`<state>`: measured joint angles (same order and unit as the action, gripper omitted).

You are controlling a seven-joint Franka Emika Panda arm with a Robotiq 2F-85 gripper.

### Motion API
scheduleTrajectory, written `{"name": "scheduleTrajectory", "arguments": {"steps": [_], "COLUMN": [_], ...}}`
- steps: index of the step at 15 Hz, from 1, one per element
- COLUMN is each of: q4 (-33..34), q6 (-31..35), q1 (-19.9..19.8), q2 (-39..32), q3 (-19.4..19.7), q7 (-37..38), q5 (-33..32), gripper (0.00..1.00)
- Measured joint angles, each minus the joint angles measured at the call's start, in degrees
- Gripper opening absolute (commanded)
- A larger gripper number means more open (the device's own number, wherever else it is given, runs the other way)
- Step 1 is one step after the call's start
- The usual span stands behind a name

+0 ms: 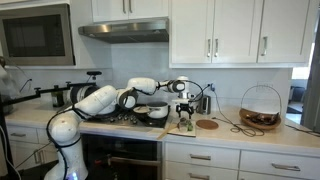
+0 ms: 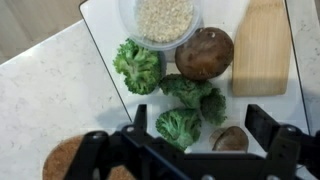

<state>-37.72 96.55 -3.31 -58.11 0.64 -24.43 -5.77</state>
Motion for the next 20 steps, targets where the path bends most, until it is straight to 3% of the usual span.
{"name": "scheduleTrajectory", "arguments": {"steps": [8,20], "q4": [5.65,7.90], "q6": [-2.56,-2.84], "q1": [0.00,0.61], "q2": [-4.91,-6.90], "q3": [0.01,0.01], "q7": [-3.57,-5.89], "q5": [-0.23,-0.27], "gripper": [1.00,1.00]}}
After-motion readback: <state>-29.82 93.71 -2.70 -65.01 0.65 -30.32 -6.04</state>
